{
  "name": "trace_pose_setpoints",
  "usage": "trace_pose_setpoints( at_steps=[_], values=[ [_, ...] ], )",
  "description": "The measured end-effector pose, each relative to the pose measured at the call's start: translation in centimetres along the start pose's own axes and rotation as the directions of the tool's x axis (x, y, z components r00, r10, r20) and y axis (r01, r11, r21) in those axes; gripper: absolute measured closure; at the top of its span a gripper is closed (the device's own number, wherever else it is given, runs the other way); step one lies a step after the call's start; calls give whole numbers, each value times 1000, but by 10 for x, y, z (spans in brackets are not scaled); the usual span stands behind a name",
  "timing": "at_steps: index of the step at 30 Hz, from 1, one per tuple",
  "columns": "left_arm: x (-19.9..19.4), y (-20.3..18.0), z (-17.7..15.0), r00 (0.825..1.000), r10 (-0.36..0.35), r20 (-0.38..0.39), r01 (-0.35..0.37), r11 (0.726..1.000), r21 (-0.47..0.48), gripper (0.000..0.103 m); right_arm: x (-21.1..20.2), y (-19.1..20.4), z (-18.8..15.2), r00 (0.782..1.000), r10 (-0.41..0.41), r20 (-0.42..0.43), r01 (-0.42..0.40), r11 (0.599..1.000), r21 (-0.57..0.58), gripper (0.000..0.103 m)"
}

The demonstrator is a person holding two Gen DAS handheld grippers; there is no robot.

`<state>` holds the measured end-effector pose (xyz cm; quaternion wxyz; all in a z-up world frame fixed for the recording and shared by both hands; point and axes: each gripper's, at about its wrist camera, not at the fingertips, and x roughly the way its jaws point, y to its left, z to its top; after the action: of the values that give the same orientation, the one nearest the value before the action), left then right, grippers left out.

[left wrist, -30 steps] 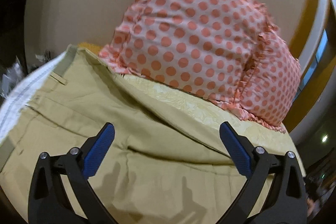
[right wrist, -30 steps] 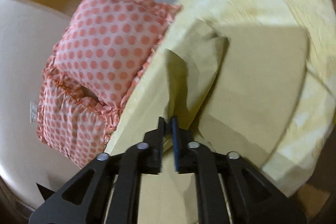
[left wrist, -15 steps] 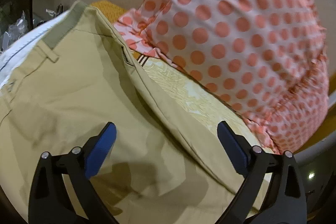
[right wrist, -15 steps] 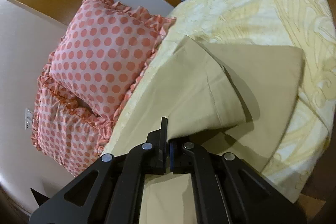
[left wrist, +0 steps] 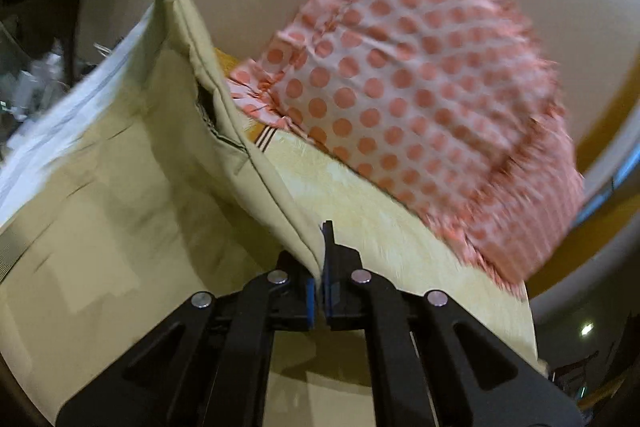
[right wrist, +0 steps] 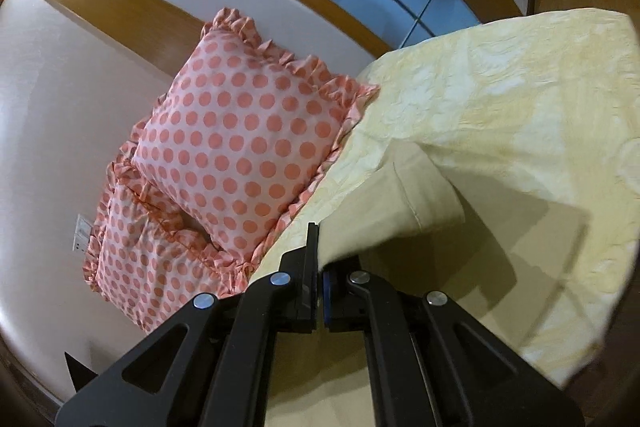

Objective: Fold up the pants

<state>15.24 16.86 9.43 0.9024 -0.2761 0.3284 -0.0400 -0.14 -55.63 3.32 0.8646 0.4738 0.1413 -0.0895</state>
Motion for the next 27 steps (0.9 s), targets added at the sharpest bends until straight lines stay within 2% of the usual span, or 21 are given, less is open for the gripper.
trace_pose_setpoints(
  at_steps=[2, 5, 8, 12, 13, 14, 15, 16, 17, 19, 21, 23, 25, 27],
  values=[
    [-34, 9, -33, 1000, 5, 6, -5, 1000, 6, 100, -8, -9, -3, 1000, -21, -1, 21, 1000, 4, 102],
    [-61, 32, -84, 1000, 17, -24, -19, 998, -56, 100, -14, -25, -10, 998, -60, -6, 60, 998, 23, 102],
    [-63, 54, -121, 998, 36, -59, -42, 993, -112, 100, -20, -40, -19, 994, -106, -3, 106, 994, 37, 102],
    [-61, 70, -140, 997, 18, -73, -29, 988, -155, 96, -27, -42, -26, 982, -188, 5, 188, 982, -12, 100],
    [-63, 70, -141, 998, 12, -61, -22, 987, -157, 94, -33, -41, -26, 977, -211, 19, 211, 977, -22, 92],
    [-65, 70, -142, 999, 10, -53, -18, 988, -156, 88, -38, -41, -27, 973, -229, 36, 230, 973, -25, 74],
    [-69, 68, -143, 999, 11, -38, -16, 989, -150, 83, -48, -41, -27, 965, -250, 82, 254, 967, -32, 67],
    [-72, 68, -144, 1000, 11, -22, -14, 990, -143, 72, -55, -42, -27, 957, -265, 120, 272, 962, -38, 59],
    [-76, 66, -145, 1000, 11, -6, -12, 991, -133, 63, -58, -44, -27, 949, -280, 143, 289, 956, -47, 59],
    [-83, 62, -144, 999, 32, 20, -30, 993, -111, 53, -56, -50, -26, 944, -301, 138, 311, 949, -51, 60],
    [-90, 61, -145, 998, 47, 41, -43, 994, -101, 49, -52, -58, -27, 945, -300, 132, 308, 950, -42, 61],
    [-95, 64, -146, 997, 51, 53, -45, 993, -106, 46, -48, -56, -32, 942, -297, 157, 312, 946, -86, 63],
    [-102, 69, -145, 996, 57, 75, -47, 991, -124, 44, -42, -51, -39, 952, -266, 149, 286, 950, -129, 64],
    [-110, 74, -144, 991, 76, 111, -61, 989, -133, 42, -37, -44, -47, 952, -264, 154, 292, 937, -195, 73]
  ],
)
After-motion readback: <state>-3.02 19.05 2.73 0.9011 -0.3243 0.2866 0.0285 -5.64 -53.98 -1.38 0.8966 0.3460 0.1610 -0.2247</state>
